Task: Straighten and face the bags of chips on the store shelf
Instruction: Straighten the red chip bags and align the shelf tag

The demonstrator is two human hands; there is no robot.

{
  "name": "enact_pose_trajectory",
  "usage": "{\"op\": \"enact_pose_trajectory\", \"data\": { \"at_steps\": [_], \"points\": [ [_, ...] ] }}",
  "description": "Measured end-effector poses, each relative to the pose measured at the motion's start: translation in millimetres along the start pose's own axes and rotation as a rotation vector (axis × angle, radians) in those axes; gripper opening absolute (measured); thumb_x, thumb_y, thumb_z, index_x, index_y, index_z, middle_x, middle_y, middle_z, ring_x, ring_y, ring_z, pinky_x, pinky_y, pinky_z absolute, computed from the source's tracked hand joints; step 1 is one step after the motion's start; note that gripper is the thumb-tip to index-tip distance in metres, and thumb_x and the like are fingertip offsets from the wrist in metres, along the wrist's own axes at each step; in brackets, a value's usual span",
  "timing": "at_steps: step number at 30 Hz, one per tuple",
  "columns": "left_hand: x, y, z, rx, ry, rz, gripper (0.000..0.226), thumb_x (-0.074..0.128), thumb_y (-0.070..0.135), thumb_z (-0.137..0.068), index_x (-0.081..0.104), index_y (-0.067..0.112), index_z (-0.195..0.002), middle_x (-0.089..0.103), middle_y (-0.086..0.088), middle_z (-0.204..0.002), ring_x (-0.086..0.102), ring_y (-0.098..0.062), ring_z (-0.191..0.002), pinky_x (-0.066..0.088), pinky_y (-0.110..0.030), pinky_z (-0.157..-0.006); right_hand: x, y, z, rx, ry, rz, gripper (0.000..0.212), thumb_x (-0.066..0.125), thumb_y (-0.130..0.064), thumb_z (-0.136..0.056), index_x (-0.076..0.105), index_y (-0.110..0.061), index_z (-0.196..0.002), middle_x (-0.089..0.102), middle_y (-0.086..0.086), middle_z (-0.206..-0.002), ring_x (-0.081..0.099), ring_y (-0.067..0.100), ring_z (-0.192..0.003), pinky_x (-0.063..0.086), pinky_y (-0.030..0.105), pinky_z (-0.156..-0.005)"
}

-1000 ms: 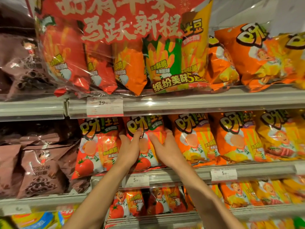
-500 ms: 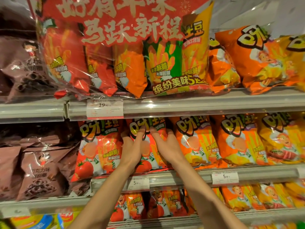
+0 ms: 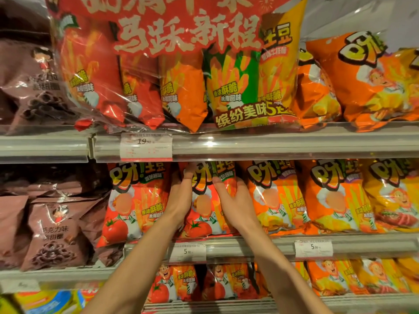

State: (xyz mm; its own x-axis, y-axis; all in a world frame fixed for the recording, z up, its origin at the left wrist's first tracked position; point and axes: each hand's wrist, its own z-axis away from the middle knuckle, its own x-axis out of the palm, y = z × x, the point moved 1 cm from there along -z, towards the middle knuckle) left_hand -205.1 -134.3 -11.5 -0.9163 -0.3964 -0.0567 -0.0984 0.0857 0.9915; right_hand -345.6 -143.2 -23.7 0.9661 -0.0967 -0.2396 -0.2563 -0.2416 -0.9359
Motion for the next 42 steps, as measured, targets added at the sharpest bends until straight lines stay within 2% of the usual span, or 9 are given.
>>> {"op": "enact_pose_trajectory", "data": {
  "at_steps": [4, 10, 13, 17, 22, 25, 28, 33, 42],
  "points": [
    [2.0, 2.9, 1.1, 0.000, 0.036, 0.001, 0.104, 0.032, 0.099, -0.066, 0.060, 0.021, -0.128, 0.065, -0.005, -0.120, 0.055, -0.030, -0.113, 0.037, -0.042, -0.099, 2.1, -4.2, -1.9, 0.009, -0.019, 0.048, 0.086, 0.045, -0.071, -0.090, 0.027, -0.017, -0.154, 0.036, 0.006, -0.156, 0.035, 0.024, -0.143, 0.028, 0.032, -0.111],
    [9.9, -1.3, -0.1, 0.138, 0.126, 0.008, 0.056, 0.042, 0.067, -0.095, 0.045, 0.030, -0.137, 0.052, 0.013, -0.110, 0.047, -0.018, -0.110, 0.031, -0.031, -0.095, 2.9, -5.5, 4.2, -0.004, 0.101, 0.032, 0.085, 0.044, -0.066, -0.093, 0.024, -0.010, -0.155, 0.039, 0.009, -0.155, 0.038, 0.026, -0.142, 0.030, 0.028, -0.104],
    [8.2, -3.4, -7.6, 0.098, 0.130, -0.031, 0.061, 0.039, 0.062, -0.099, 0.035, 0.028, -0.150, 0.055, -0.001, -0.127, 0.051, -0.030, -0.123, 0.031, -0.030, -0.095, 6.8, -3.6, -1.4, 0.017, 0.128, 0.054, 0.080, 0.044, -0.063, -0.094, 0.028, -0.009, -0.150, 0.047, 0.012, -0.148, 0.045, 0.030, -0.134, 0.034, 0.032, -0.102],
    [-0.2, -8.5, 14.4, 0.259, 0.079, -0.080, 0.059, 0.033, 0.058, -0.102, 0.016, 0.038, -0.155, 0.043, 0.012, -0.135, 0.042, -0.012, -0.125, 0.032, -0.030, -0.101, 5.9, -2.8, 0.7, 0.002, 0.114, 0.066, 0.081, 0.041, -0.063, -0.096, 0.022, -0.009, -0.154, 0.040, 0.012, -0.154, 0.040, 0.029, -0.140, 0.033, 0.037, -0.111],
    [-3.4, -27.3, 34.5, 0.323, -0.031, -0.211, 0.063, 0.034, 0.074, -0.094, 0.000, 0.065, -0.147, 0.021, 0.009, -0.163, 0.021, -0.014, -0.150, 0.025, -0.042, -0.117, -1.8, -11.9, 20.3, -0.184, 0.044, 0.140, 0.068, 0.039, -0.051, -0.102, 0.021, -0.014, -0.156, 0.034, 0.004, -0.157, 0.032, 0.018, -0.144, 0.027, 0.022, -0.106],
    [0.1, -21.1, 30.5, 0.335, -0.045, -0.267, 0.066, 0.038, 0.065, -0.098, -0.003, 0.060, -0.150, 0.033, -0.001, -0.153, 0.041, -0.013, -0.130, 0.029, -0.035, -0.100, -25.3, -12.4, 25.9, -0.455, 0.182, 0.397, 0.042, 0.043, -0.031, -0.105, 0.046, -0.008, -0.140, 0.052, 0.008, -0.130, 0.049, 0.024, -0.122, 0.036, 0.026, -0.095],
    [0.6, -20.4, 27.1, 0.335, -0.035, -0.310, 0.066, 0.039, 0.059, -0.100, 0.001, 0.053, -0.154, 0.046, -0.001, -0.121, 0.042, 0.001, -0.094, 0.032, -0.032, -0.089, -53.4, 9.1, 16.6, -0.593, 0.366, 0.758, 0.036, 0.048, -0.028, -0.100, 0.060, -0.006, -0.126, 0.057, 0.016, -0.123, 0.048, 0.036, -0.122, 0.032, 0.046, -0.110],
    [6.3, -33.5, 12.5, 0.328, -0.003, -0.344, 0.065, 0.033, 0.069, -0.095, 0.003, 0.058, -0.152, 0.053, -0.011, -0.093, 0.055, -0.035, -0.099, 0.046, -0.049, -0.095, -65.1, 42.2, 11.8, -0.425, 0.342, 1.095, 0.053, 0.039, -0.046, -0.101, 0.049, -0.011, -0.139, 0.048, 0.019, -0.143, 0.032, 0.040, -0.141, 0.015, 0.059, -0.119],
    [-0.9, -21.0, 26.1, 0.284, -0.081, -0.383, 0.079, 0.036, 0.072, -0.095, 0.008, 0.038, -0.159, 0.029, -0.005, -0.162, 0.026, -0.023, -0.149, 0.028, -0.046, -0.117, -72.2, 39.2, 9.4, -0.394, 0.334, 0.780, 0.057, 0.039, -0.049, -0.099, 0.050, -0.009, -0.139, 0.045, 0.018, -0.148, 0.027, 0.033, -0.145, 0.011, 0.052, -0.122]
  ]
}}
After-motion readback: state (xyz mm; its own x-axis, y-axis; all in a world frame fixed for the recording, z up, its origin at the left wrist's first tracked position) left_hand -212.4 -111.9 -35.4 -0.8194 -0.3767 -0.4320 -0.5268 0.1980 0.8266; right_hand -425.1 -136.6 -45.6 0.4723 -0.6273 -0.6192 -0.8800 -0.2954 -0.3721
